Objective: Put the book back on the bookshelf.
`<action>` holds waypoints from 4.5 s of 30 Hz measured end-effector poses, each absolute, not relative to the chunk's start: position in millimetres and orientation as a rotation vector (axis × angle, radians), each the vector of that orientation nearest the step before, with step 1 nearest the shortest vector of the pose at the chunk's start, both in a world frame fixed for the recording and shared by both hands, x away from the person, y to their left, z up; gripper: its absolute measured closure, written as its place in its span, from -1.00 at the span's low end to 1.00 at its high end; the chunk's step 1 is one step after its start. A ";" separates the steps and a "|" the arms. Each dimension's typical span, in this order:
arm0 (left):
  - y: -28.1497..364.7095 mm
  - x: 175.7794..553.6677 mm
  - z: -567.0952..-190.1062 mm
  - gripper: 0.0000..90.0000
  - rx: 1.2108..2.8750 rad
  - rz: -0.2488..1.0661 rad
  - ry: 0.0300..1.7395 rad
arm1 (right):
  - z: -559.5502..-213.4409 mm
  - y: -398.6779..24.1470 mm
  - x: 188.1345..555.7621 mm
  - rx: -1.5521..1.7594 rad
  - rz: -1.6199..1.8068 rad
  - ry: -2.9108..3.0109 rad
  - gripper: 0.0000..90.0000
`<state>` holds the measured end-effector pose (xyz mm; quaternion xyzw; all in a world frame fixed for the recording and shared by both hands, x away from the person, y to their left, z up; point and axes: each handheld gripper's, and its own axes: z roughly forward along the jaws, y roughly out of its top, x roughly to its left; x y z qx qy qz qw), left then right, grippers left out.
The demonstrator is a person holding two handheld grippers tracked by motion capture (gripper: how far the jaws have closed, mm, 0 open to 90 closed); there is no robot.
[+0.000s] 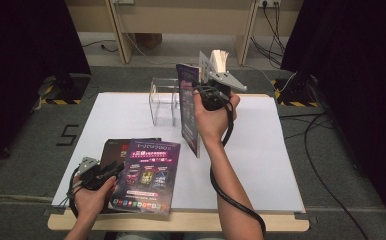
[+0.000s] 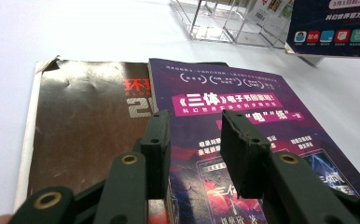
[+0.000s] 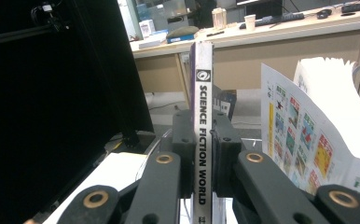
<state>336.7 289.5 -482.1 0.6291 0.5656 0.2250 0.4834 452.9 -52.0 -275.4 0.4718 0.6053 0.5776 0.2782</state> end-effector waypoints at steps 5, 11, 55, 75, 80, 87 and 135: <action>289.9 336.6 -481.4 0.39 1.528 0.551 1.379 | -273.2 -50.0 456.2 1.269 1.551 1.616 0.85; 289.5 336.5 -481.6 0.38 1.531 0.550 1.378 | -270.1 -50.9 459.9 1.275 1.564 1.603 0.85; 290.0 337.0 -482.5 0.38 1.532 0.545 1.379 | -261.4 -39.7 487.9 1.275 1.546 1.567 0.85; 295.8 335.7 -476.9 0.38 1.506 0.564 1.377 | -254.9 -29.5 507.7 1.277 1.531 1.560 0.85; 295.7 335.4 -477.4 0.37 1.503 0.556 1.378 | -256.4 -24.4 506.8 1.270 1.527 1.551 0.85; 296.4 335.0 -476.8 0.37 1.495 0.555 1.381 | -256.2 -20.7 508.4 1.268 1.539 1.551 0.85; 296.3 335.5 -479.0 0.38 1.501 0.553 1.384 | -259.6 -20.6 544.6 1.323 1.489 1.523 0.85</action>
